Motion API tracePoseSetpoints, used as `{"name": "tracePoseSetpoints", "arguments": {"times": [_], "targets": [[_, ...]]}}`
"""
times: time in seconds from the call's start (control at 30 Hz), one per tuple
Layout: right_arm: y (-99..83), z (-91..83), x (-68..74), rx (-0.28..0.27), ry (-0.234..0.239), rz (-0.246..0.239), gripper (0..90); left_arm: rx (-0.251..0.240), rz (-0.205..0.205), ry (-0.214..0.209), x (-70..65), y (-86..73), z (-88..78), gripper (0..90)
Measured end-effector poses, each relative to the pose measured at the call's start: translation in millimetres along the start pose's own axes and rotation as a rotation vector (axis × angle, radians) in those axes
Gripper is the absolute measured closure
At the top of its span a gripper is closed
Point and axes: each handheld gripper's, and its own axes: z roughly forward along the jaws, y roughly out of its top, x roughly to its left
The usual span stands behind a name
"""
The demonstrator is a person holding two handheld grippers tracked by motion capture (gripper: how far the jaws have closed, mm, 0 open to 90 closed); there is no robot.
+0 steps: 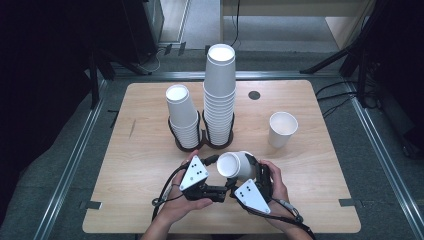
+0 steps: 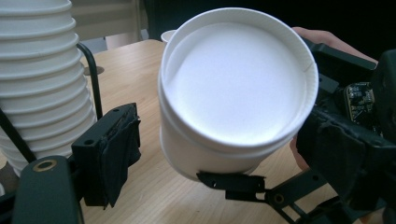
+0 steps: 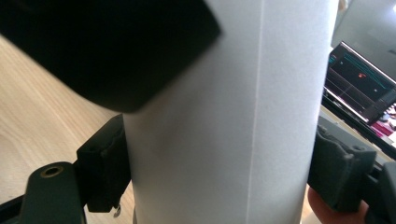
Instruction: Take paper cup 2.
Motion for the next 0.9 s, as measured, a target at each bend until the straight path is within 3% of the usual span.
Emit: {"name": "tracePoseSetpoints", "arguments": {"times": [0.27, 0.37, 0.57, 0.9], "targets": [[2.3, -0.6, 5.0, -0.015, 0.031, -0.007, 18.4, -0.005, 0.014, -0.006, -2.0, 0.5, -0.9, 18.8], [2.6, -0.3, 6.3, -0.016, 0.034, -0.015, 18.3, 0.007, 0.039, 0.009, -4.0, 0.6, -0.2, 20.4], [2.3, 0.1, 6.9, -0.012, 0.033, -0.013, 18.1, 0.015, 0.052, 0.014, -5.0, 1.7, -0.5, 21.1], [2.6, -0.1, 7.4, -0.013, 0.034, 0.002, 14.0, 0.014, 0.05, 0.004, -4.6, 2.5, -1.1, 23.5]]}}
